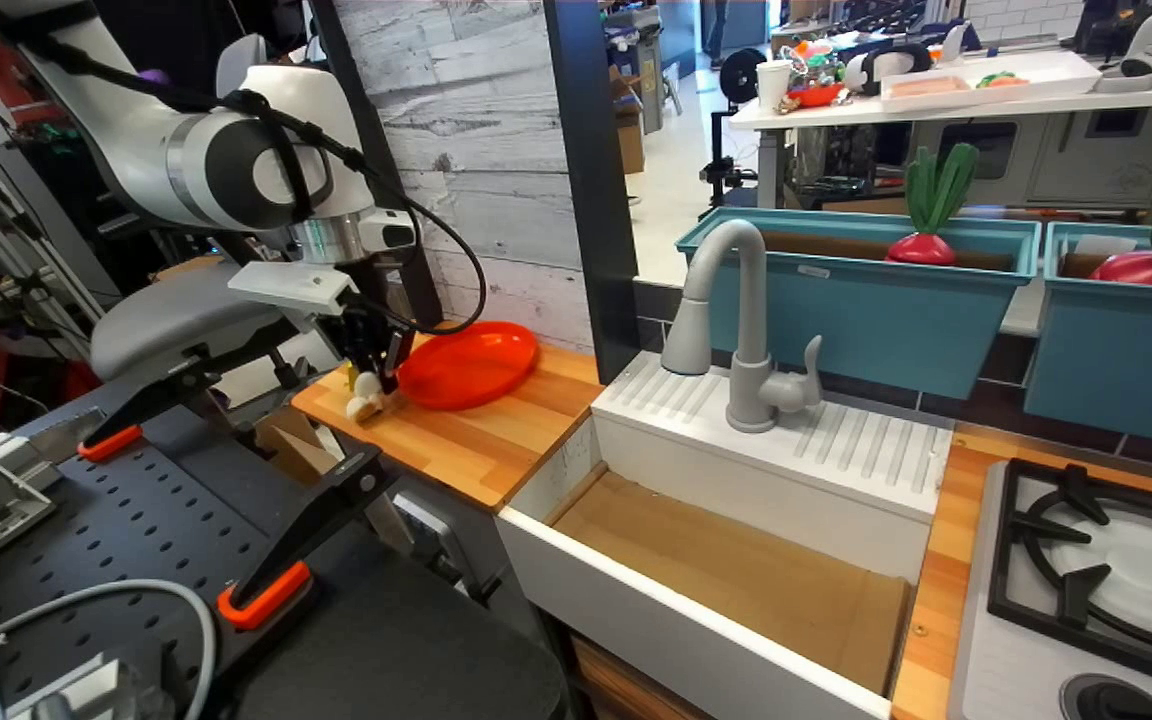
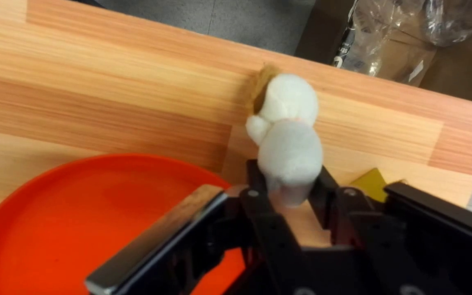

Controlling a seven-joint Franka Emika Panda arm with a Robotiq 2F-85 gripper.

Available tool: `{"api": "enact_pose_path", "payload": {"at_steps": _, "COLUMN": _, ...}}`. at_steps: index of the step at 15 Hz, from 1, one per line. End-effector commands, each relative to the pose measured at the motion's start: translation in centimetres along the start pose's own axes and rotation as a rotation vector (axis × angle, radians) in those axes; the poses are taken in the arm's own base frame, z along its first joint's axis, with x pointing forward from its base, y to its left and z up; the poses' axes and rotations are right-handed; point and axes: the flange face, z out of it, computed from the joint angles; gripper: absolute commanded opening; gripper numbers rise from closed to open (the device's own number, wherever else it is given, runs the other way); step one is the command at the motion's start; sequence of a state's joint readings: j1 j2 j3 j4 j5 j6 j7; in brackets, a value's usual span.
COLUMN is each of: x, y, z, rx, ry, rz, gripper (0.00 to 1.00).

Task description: Pick up the plush toy and put it on the plate

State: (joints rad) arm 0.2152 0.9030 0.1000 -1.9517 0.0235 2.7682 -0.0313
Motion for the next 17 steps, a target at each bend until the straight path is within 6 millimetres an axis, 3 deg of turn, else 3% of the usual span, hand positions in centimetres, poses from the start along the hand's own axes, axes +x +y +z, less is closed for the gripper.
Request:
{"api": "enact_pose_path", "payload": {"at_steps": 1, "x": 0.4, "y": 0.0, "z": 0.6, "rx": -0.014, "ry": 0.01, "rz": 0.005, "gripper": 0.63}}
{"api": "enact_pose_path", "payload": {"at_steps": 6, "x": 0.1, "y": -0.1, "z": 0.2, "rx": -0.011, "ry": 0.018, "rz": -0.001, "gripper": 0.99}}
{"api": "enact_pose_path", "payload": {"at_steps": 9, "x": -0.6, "y": -0.3, "z": -0.4, "rx": 0.0, "ry": 0.013, "rz": -0.01, "gripper": 1.0}}
{"api": "enact_pose_path", "payload": {"at_steps": 13, "x": -2.1, "y": -1.2, "z": -3.3, "rx": 0.034, "ry": 0.073, "rz": -0.04, "gripper": 1.0}}
{"api": "enact_pose_path", "payload": {"at_steps": 14, "x": -0.6, "y": -1.0, "z": -1.0, "rx": 0.018, "ry": 0.036, "rz": -0.014, "gripper": 1.0}}
{"api": "enact_pose_path", "payload": {"at_steps": 17, "x": -1.3, "y": -1.3, "z": -2.5, "rx": 0.028, "ry": 0.052, "rz": -0.023, "gripper": 1.0}}
